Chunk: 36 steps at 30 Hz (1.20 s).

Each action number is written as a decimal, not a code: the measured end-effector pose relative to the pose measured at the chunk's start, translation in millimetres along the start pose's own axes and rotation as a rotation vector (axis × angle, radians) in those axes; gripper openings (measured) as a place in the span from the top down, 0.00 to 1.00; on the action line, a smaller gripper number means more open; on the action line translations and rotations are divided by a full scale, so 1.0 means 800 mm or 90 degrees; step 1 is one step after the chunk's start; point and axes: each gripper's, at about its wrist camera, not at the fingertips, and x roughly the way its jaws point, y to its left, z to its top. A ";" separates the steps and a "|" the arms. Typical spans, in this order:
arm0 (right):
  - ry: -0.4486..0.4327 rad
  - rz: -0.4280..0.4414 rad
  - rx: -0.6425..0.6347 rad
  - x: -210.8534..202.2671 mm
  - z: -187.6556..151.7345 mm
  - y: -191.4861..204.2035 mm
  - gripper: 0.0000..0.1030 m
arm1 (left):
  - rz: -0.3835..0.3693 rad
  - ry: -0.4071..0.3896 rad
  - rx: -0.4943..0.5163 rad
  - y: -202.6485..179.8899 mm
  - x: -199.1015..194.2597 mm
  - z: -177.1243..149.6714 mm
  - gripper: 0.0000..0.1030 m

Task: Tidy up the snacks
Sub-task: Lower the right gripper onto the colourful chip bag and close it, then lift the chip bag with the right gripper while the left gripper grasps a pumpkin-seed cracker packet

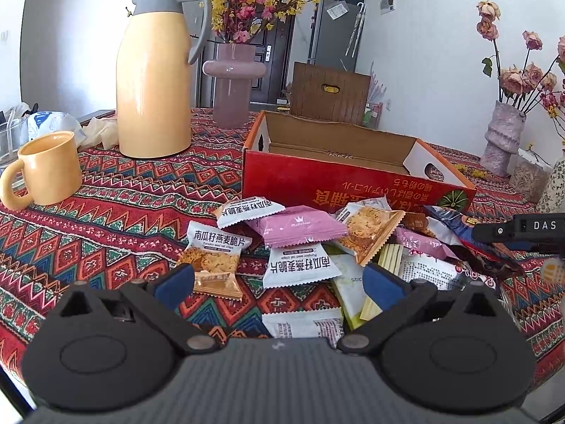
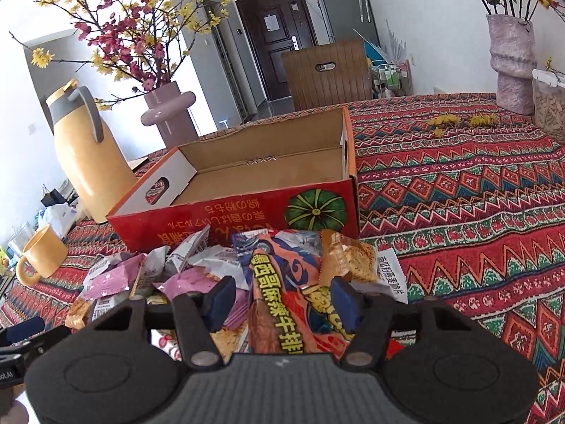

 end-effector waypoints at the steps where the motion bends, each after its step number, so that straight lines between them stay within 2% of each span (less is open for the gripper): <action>1: 0.000 0.003 -0.006 0.001 0.002 0.000 0.42 | 0.001 0.001 -0.001 0.001 0.001 0.000 0.00; 7: 0.040 0.013 -0.023 0.027 0.010 -0.006 0.41 | 0.004 0.008 -0.004 0.002 0.008 0.002 0.00; 9: 0.050 0.018 -0.009 0.036 0.011 -0.015 0.33 | 0.005 0.009 -0.005 0.002 0.009 0.003 0.00; 14: 0.079 0.030 0.029 0.055 0.007 -0.034 0.24 | 0.008 0.012 -0.009 0.005 0.011 0.004 0.00; 18: 0.071 0.039 0.045 0.058 0.004 -0.038 0.19 | 0.008 0.015 -0.010 0.006 0.013 0.005 0.00; 21: 0.062 0.039 0.050 0.057 0.000 -0.039 0.19 | 0.008 0.017 -0.010 0.006 0.015 0.005 0.00; 23: 0.058 0.036 0.050 0.056 -0.002 -0.038 0.21 | 0.010 0.017 -0.011 0.007 0.014 0.005 0.00; 25: 0.056 0.037 0.055 0.054 -0.002 -0.040 0.27 | 0.011 0.016 -0.012 0.009 0.013 0.006 0.00; 26: 0.053 0.041 0.060 0.051 -0.003 -0.041 0.38 | 0.012 0.015 -0.013 0.009 0.012 0.006 0.00; 27: 0.047 0.046 0.065 0.047 -0.004 -0.042 0.42 | 0.014 0.015 -0.014 0.010 0.012 0.007 0.00; 33: 0.003 0.050 0.051 0.023 -0.012 -0.032 0.42 | 0.026 0.027 -0.029 0.019 0.015 0.009 0.00; 36: -0.045 0.036 0.036 0.004 -0.016 -0.022 0.43 | 0.037 0.029 -0.030 0.025 0.017 0.010 0.00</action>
